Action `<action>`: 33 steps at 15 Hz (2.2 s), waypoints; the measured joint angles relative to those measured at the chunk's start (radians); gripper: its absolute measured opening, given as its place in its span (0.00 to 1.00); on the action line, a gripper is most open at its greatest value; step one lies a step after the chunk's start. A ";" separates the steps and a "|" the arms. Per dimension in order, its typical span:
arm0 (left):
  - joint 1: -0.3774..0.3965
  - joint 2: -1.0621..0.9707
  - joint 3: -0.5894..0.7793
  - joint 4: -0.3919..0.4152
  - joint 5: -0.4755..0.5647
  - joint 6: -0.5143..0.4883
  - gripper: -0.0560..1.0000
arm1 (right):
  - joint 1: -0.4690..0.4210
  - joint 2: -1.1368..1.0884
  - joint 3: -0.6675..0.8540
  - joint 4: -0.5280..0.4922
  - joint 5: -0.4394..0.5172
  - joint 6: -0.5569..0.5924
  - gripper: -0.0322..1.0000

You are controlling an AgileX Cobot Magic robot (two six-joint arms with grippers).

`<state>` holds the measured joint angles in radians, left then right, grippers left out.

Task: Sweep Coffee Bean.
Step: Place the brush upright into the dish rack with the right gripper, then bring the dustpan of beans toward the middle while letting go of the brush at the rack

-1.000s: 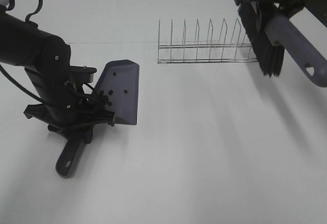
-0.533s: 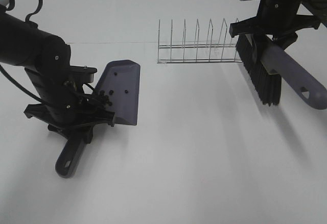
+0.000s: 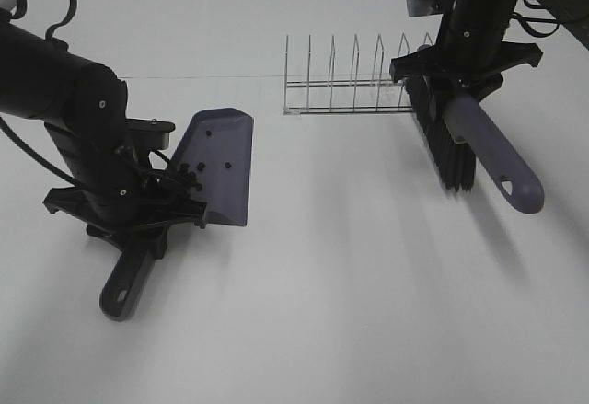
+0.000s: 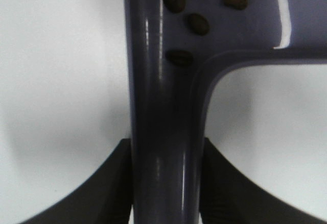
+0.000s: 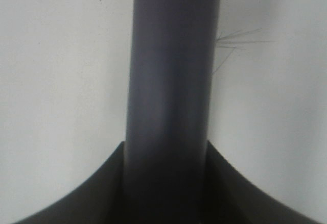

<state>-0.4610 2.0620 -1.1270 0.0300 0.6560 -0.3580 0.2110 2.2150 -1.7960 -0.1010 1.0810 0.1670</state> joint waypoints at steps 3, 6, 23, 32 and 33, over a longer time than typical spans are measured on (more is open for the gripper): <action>0.000 0.000 0.000 0.000 0.000 0.000 0.38 | 0.000 0.004 0.000 -0.013 -0.050 0.001 0.33; 0.000 0.000 0.000 0.000 0.000 0.000 0.38 | 0.000 0.022 -0.022 -0.017 -0.076 0.001 0.33; 0.000 0.000 0.000 -0.002 -0.001 0.019 0.38 | -0.001 0.271 -0.445 -0.054 0.045 0.036 0.41; 0.000 -0.001 0.000 -0.002 -0.002 0.020 0.38 | -0.001 0.184 -0.466 -0.058 0.042 0.036 0.74; 0.000 -0.005 0.000 -0.002 -0.004 0.020 0.38 | -0.001 0.146 -0.468 -0.058 0.062 0.034 0.74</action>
<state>-0.4610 2.0570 -1.1270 0.0280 0.6520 -0.3380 0.2100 2.3610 -2.2640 -0.1590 1.1430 0.2010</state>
